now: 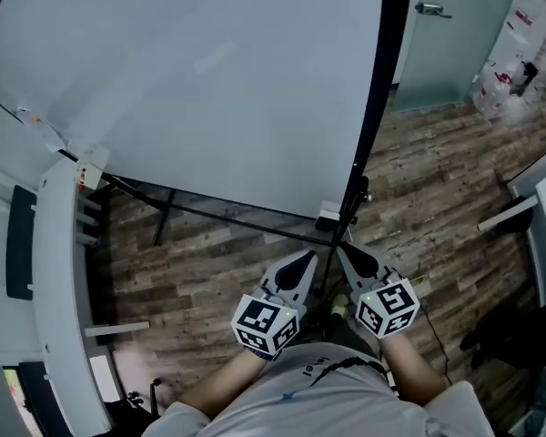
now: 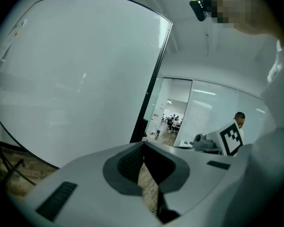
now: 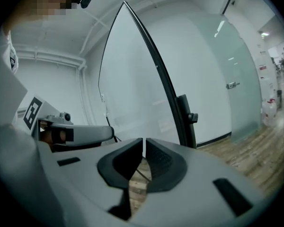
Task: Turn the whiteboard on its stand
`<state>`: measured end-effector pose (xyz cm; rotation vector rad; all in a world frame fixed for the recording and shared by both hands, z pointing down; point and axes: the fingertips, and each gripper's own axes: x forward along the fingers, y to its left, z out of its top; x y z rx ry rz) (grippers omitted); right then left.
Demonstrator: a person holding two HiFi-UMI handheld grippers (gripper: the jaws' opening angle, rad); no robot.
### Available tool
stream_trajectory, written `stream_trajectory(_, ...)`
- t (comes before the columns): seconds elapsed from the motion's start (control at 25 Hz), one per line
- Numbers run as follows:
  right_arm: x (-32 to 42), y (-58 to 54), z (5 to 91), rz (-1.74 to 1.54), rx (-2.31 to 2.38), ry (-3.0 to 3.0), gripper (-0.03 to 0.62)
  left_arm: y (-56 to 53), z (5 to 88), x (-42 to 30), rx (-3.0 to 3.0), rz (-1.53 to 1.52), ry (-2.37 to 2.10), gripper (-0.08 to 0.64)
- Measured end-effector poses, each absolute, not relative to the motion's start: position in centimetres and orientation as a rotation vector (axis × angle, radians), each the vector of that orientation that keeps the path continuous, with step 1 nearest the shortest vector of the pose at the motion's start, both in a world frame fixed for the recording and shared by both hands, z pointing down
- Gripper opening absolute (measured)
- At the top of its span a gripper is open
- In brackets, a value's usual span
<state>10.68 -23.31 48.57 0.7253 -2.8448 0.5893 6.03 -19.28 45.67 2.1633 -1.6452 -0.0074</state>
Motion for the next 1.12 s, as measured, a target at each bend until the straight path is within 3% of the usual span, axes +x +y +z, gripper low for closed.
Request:
stream_trajectory(0.44, 9.1, -15.0, 45.6, 0.564, 1.03, -2.824, 0.015, -12.9, 44.5, 4.4, 2.319, -0.021, -1.434, 0.011)
stream_trajectory(1.12, 6.6, -10.3, 43.8, 0.456, 1.081, -2.798, 0.012, -9.0, 43.1, 3.4, 2.396, -0.077, -1.335, 0.011)
